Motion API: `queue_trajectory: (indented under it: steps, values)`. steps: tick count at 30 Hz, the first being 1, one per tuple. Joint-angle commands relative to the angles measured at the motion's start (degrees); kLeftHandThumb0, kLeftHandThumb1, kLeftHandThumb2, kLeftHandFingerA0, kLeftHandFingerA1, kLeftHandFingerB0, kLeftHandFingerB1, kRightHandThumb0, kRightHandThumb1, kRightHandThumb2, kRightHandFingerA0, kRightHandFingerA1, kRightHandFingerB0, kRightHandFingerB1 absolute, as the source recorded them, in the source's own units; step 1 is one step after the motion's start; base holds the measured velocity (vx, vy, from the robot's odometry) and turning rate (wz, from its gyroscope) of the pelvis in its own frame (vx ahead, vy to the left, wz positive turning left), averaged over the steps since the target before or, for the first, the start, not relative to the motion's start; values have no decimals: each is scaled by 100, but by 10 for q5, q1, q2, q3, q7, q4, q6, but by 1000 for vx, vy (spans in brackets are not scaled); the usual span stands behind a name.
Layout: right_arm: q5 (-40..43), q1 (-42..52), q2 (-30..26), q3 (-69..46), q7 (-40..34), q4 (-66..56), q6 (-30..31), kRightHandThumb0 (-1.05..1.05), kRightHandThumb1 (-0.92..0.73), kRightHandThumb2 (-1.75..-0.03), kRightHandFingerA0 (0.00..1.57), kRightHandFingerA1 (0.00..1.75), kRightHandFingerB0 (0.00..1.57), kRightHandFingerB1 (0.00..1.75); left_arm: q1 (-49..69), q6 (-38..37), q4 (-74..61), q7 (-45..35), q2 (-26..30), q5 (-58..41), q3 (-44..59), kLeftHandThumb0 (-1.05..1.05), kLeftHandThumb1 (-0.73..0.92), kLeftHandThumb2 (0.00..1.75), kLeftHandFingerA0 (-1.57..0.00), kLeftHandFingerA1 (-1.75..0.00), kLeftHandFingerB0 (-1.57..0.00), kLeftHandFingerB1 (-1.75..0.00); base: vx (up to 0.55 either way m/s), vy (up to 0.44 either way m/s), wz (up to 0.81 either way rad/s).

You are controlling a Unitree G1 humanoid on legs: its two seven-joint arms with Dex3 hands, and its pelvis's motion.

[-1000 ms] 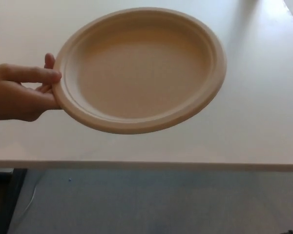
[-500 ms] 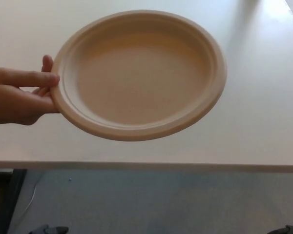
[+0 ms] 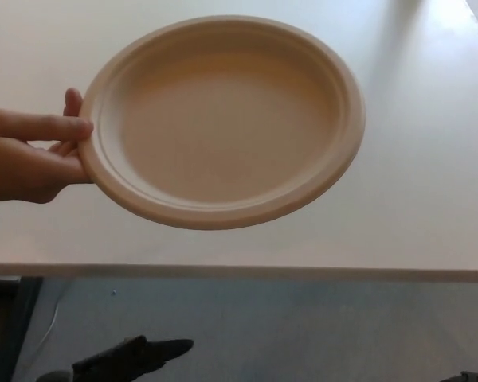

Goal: A person passes a plate to the robot and the robot grabs it with its left hand and places it at the centre of the table infront of it

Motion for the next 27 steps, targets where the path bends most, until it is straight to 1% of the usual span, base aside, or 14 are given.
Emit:
queue_trajectory:
  steps: [1,2,6,7,12,17,18,19,20,23,24,25,26,27]
  values:
    - [-68,-23,-34,62,40,28,95,-65,-72,-61,26,51,25,37,52,-232,-228,67,-82,31,50,-54,52,57,-60,-48,-50,-36,0,0,0]
    - [-69,-27,-33,65,36,33,106,-63,-73,-63,24,51,24,39,44,-231,-243,70,-92,38,62,-62,47,80,-54,-61,-41,-46,0,0,0]
    - [-77,-15,-31,81,27,45,118,-63,-74,-62,20,50,20,37,26,-257,-263,70,-116,-1,43,-51,42,76,-62,-62,-50,-51,0,0,0]
    - [-78,-12,-31,85,25,51,116,-62,-75,-62,22,52,19,37,21,-258,-267,69,-122,-6,34,-45,50,56,-70,-54,-65,-42,0,0,0]
    - [-72,-14,-33,90,28,66,117,-65,-72,-62,22,51,22,36,20,-243,-298,69,-149,-25,-22,-49,56,57,-78,-55,-73,-43,0,0,0]
    - [-65,-12,-34,92,38,64,112,-65,-74,-63,21,51,22,37,-31,-283,-311,49,-134,-41,9,-36,60,58,-68,-59,-58,-43,0,0,0]
    - [-66,-11,-37,95,42,64,103,-65,-74,-62,22,51,20,37,-69,-262,-310,43,-123,-68,0,-35,63,58,-72,-74,-58,-52,0,0,0]
    - [-66,-10,-38,95,43,64,101,-65,-74,-62,22,51,20,37,-78,-256,-310,42,-120,-75,-4,-35,63,58,-72,-74,-58,-52,0,0,0]
    - [-64,-8,-37,97,47,62,99,-66,-74,-62,21,52,19,37,-107,-254,-309,35,-105,-73,38,-30,67,59,-57,-92,-61,-68,0,0,0]
    - [-55,-6,-37,94,58,61,92,-64,-73,-62,20,52,18,38,-118,-220,-305,27,-97,-101,27,-36,61,60,-71,-83,-58,-55,0,0,0]
    - [-56,-4,-36,95,58,60,93,-65,-73,-62,21,52,19,38,-145,-192,-322,27,-109,-95,5,-32,57,56,-70,-62,-51,-43,0,0,0]
    - [-56,-4,-36,95,58,59,94,-65,-73,-62,21,52,19,38,-158,-181,-330,28,-113,-92,-2,-32,57,56,-70,-62,-51,-43,0,0,0]
    - [-56,-3,-36,95,58,60,94,-66,-73,-62,19,51,19,38,-173,-147,-341,17,-106,-101,-22,-26,57,56,-45,-55,-33,-40,0,0,0]
    - [-55,-3,-36,94,58,60,94,-66,-73,-62,19,51,19,38,-197,-94,-359,2,-96,-114,-51,-26,57,56,-45,-55,-33,-40,0,0,0]
